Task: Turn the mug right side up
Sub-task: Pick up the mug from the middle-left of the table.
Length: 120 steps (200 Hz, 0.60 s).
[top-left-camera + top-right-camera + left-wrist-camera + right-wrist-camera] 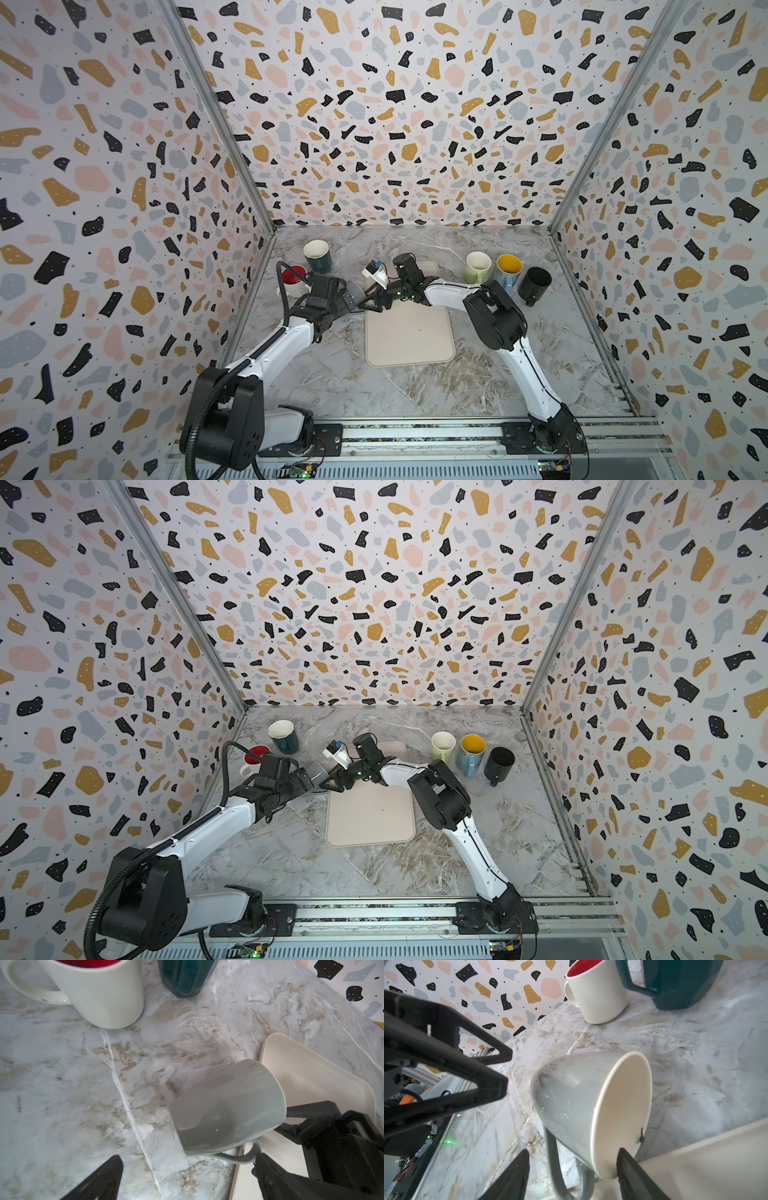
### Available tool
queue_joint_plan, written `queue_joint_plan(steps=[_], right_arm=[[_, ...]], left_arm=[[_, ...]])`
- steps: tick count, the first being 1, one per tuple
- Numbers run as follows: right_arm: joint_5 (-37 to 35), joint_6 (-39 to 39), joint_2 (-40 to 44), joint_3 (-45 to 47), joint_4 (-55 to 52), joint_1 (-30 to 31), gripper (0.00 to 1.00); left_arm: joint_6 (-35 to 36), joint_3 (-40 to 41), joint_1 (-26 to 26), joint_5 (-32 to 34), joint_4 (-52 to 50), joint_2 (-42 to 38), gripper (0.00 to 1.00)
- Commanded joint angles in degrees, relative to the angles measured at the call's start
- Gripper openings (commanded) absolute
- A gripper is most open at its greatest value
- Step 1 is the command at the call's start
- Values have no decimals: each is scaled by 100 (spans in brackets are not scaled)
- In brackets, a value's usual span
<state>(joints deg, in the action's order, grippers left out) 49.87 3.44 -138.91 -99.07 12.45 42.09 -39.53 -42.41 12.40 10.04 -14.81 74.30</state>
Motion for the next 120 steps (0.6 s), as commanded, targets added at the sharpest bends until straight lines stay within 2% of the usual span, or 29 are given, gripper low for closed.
queue_joint_plan(steps=[1, 43, 77, 120], right_arm=[[92, -321, 83, -64, -139, 105, 63], [41, -343, 146, 79, 89, 234, 55], [31, -309, 90, -45, 100, 300, 50], [-62, -131, 53, -63, 331, 322, 36]], left_arm=[[110, 5, -236, -160, 206, 35, 100], [200, -56, -557, -420, 318, 229, 100], [203, -109, -581, -608, 355, 365, 100], [267, -72, -592, -559, 318, 272, 100]])
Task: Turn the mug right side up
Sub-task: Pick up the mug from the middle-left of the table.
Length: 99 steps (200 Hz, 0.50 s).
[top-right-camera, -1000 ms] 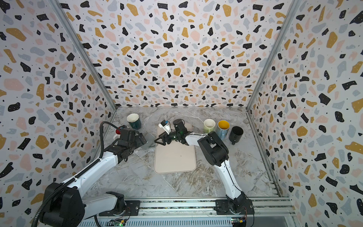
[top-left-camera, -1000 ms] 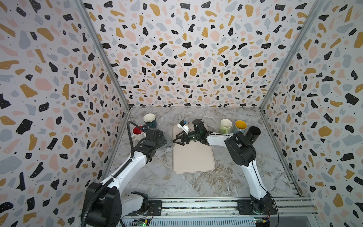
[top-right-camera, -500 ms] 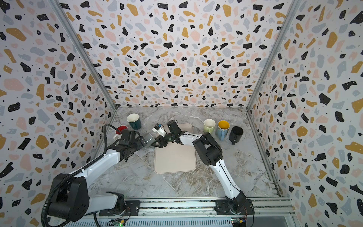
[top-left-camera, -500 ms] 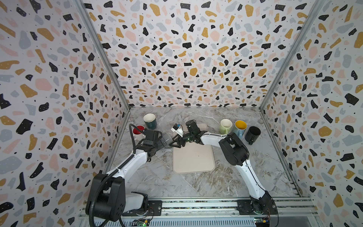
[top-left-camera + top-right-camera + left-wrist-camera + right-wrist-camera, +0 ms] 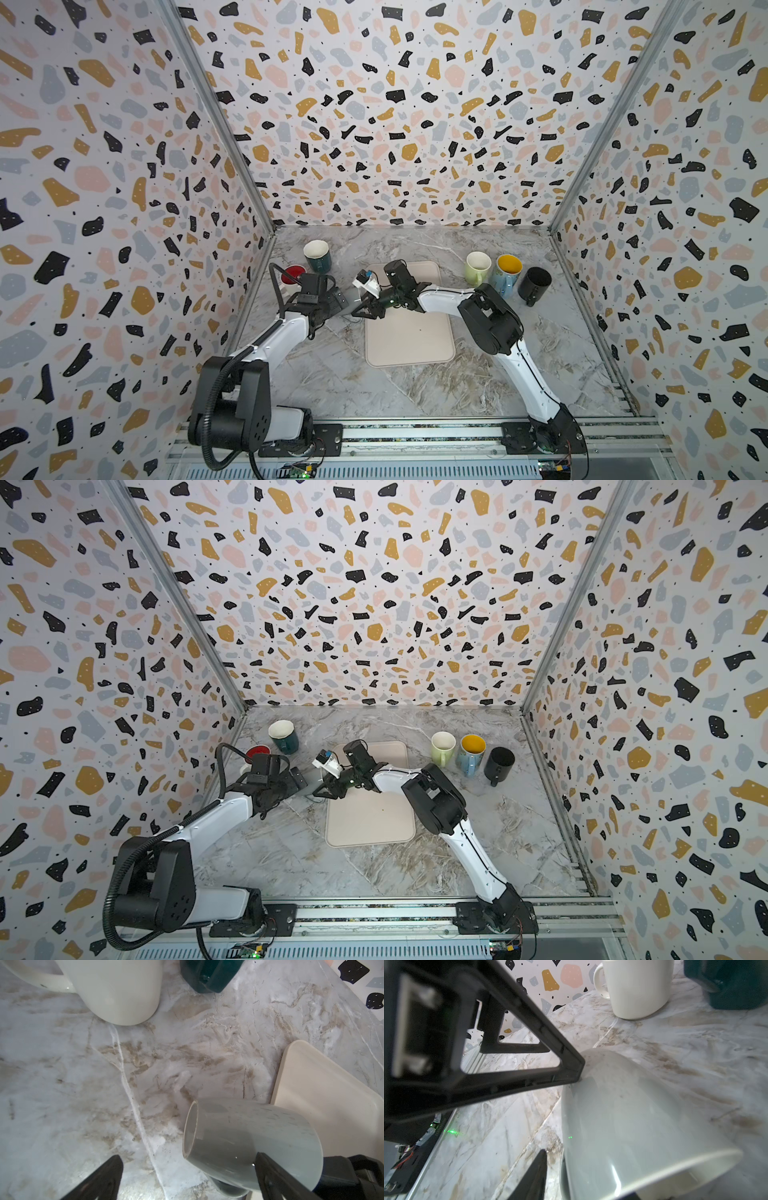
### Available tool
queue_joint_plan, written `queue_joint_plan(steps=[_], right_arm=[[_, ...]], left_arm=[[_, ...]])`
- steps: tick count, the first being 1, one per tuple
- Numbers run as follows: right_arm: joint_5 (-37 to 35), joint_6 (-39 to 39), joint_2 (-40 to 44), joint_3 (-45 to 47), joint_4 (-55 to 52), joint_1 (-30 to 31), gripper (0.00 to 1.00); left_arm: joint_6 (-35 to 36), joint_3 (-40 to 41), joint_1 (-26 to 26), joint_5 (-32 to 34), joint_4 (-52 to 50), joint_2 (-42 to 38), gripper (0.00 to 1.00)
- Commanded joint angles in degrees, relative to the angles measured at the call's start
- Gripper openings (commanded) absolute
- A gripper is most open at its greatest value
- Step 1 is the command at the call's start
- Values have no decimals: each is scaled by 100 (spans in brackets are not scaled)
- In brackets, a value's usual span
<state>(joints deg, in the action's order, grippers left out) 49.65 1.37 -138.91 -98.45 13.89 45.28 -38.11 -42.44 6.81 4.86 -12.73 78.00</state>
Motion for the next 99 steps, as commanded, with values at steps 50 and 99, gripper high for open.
queue_joint_plan(steps=[50, 99], right_arm=[[-254, 208, 114, -21, 358, 42, 19], [-320, 310, 38, -198, 265, 56, 0]], left_arm=[[190, -16, -39, 43, 87, -247, 100], [249, 51, -39, 75, 12, -413, 100]])
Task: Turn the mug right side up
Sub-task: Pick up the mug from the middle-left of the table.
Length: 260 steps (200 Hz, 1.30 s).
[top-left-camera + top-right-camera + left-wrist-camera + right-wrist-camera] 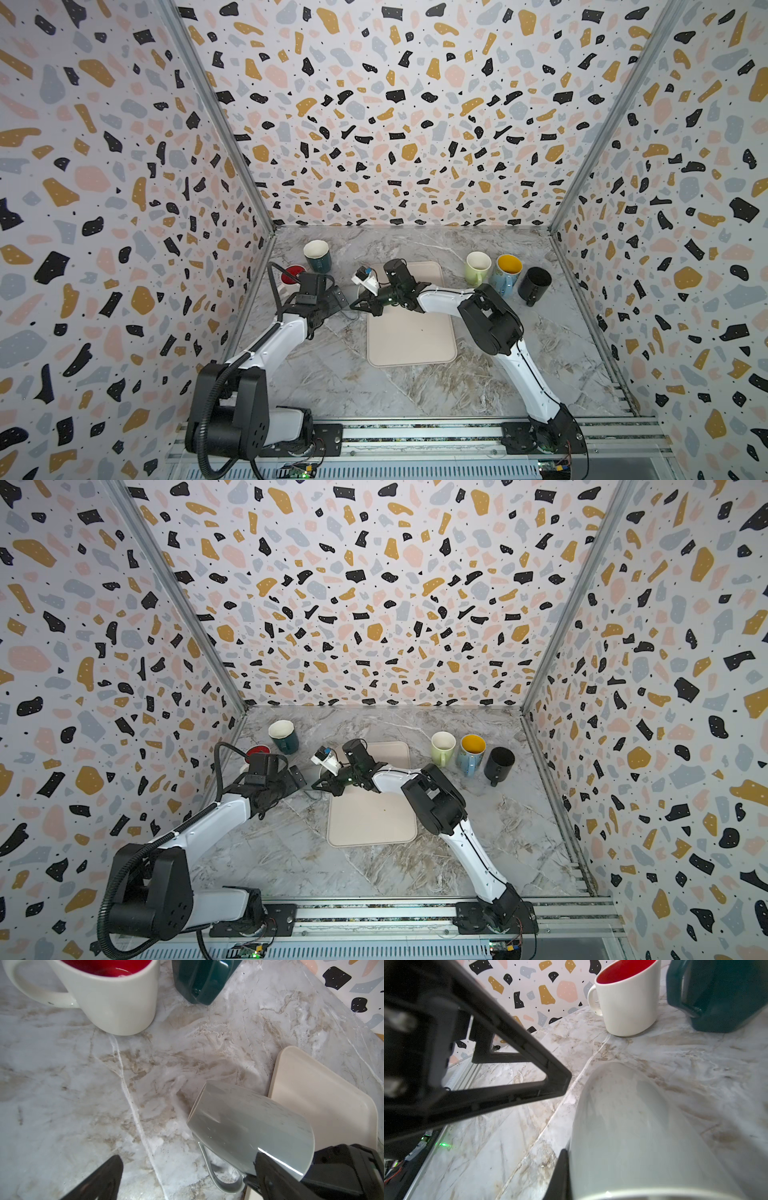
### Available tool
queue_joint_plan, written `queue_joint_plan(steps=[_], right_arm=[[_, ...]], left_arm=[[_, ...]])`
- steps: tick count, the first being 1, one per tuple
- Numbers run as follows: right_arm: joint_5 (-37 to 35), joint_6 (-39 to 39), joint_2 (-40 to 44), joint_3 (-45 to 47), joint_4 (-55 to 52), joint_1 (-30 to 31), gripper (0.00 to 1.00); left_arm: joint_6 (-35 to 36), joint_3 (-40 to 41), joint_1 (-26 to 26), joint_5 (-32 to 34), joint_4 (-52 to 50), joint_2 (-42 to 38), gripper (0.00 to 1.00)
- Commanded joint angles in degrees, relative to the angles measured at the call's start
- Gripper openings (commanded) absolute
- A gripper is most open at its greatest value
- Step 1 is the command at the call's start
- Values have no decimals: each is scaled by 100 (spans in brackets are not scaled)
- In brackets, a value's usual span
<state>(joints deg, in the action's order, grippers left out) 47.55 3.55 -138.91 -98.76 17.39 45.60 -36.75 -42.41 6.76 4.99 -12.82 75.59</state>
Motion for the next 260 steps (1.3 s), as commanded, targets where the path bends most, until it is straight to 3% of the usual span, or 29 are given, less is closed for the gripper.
queue_joint_plan(steps=[1, 92, 157, 260], right_arm=[[-117, 92, 39, -169, -86, 21, 0], [-1541, 80, 988, 57, -752, 63, 0], [-2657, -8, 1548, -143, -1912, 29, 0], [-4166, 31, 2616, 58, -4183, -942, 0]], left_arm=[[115, 49, -35, 62, 19, -175, 100], [160, 149, -35, 224, -12, -598, 100], [201, 295, -35, -28, 265, -616, 100], [256, 369, -35, -304, 553, -732, 100]])
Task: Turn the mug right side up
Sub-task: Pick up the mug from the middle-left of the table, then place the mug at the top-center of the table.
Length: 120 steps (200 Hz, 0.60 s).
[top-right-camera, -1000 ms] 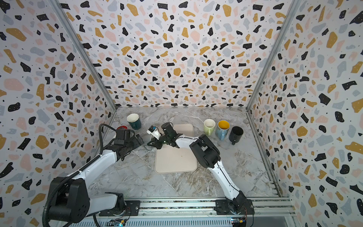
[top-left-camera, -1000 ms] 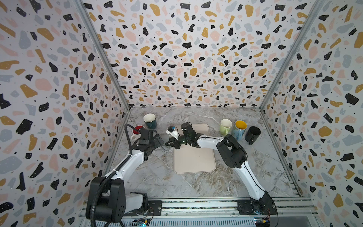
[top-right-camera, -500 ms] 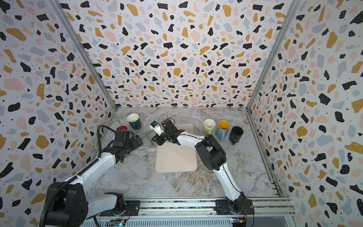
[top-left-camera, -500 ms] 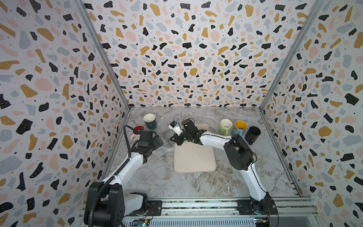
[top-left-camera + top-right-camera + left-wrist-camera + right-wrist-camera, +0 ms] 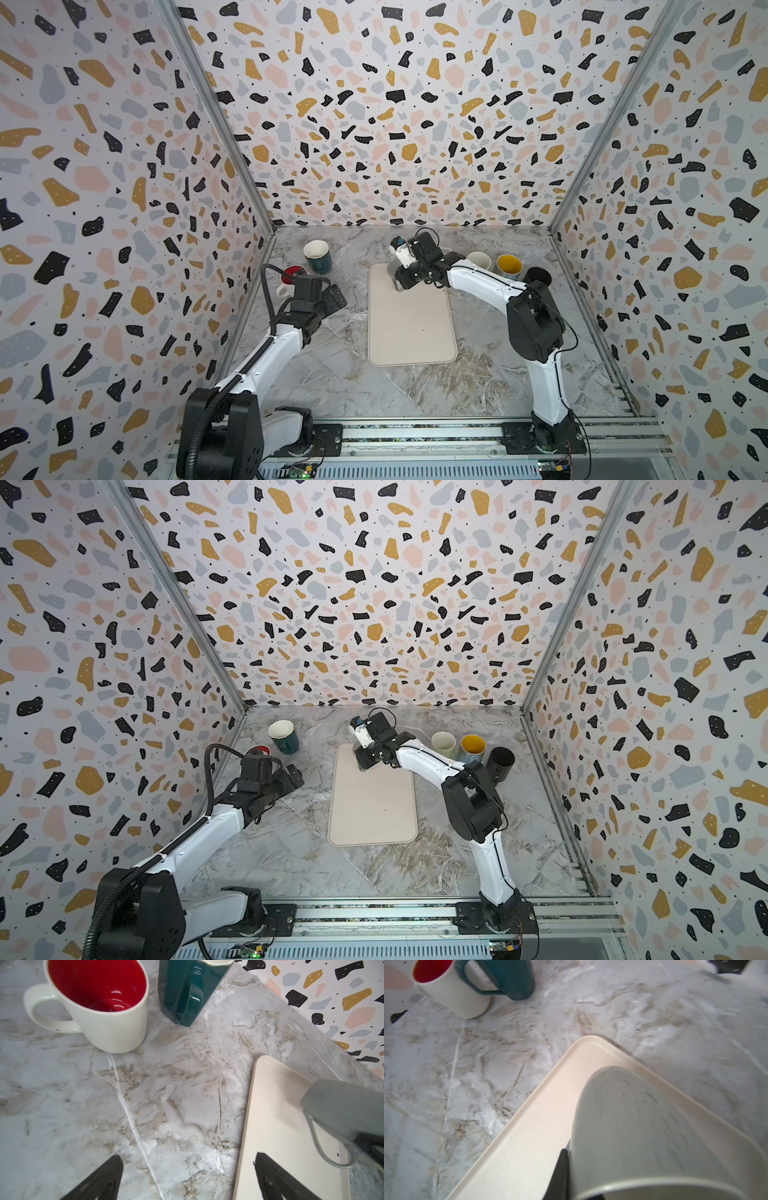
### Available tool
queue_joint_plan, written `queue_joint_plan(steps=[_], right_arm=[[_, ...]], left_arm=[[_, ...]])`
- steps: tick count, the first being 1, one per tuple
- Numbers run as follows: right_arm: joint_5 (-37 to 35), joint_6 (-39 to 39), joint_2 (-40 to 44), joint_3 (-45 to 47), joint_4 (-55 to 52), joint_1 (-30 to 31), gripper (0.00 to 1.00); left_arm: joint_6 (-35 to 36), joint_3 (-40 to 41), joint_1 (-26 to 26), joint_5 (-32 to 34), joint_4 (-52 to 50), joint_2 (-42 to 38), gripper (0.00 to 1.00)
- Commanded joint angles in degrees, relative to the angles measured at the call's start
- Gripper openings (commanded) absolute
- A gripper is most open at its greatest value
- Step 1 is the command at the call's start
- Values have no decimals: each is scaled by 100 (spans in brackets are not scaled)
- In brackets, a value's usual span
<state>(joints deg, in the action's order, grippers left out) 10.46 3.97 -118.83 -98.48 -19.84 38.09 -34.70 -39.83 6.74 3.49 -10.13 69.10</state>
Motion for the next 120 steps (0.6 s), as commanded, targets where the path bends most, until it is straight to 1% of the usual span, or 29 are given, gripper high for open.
queue_joint_plan(steps=[1, 16, 35, 72, 97, 120], right_arm=[[-457, -2, 626, 30, -478, -206, 0], [-583, 114, 758, 115, -682, -400, 0], [-991, 83, 841, 136, -955, -600, 0], [-800, 29, 641, -119, -1467, -1124, 0], [-804, -97, 389, -355, -1711, -1223, 0], [-1022, -143, 137, -596, -1855, -1225, 0]], left_arm=[[51, 113, -33, -159, 288, -82, 100], [41, 140, -35, -172, 344, -71, 100], [37, 134, -33, -204, 382, -50, 100], [51, -22, -33, -219, 317, -63, 100], [50, -42, -33, -217, 302, -73, 100], [36, -46, -33, -235, 310, -72, 100]])
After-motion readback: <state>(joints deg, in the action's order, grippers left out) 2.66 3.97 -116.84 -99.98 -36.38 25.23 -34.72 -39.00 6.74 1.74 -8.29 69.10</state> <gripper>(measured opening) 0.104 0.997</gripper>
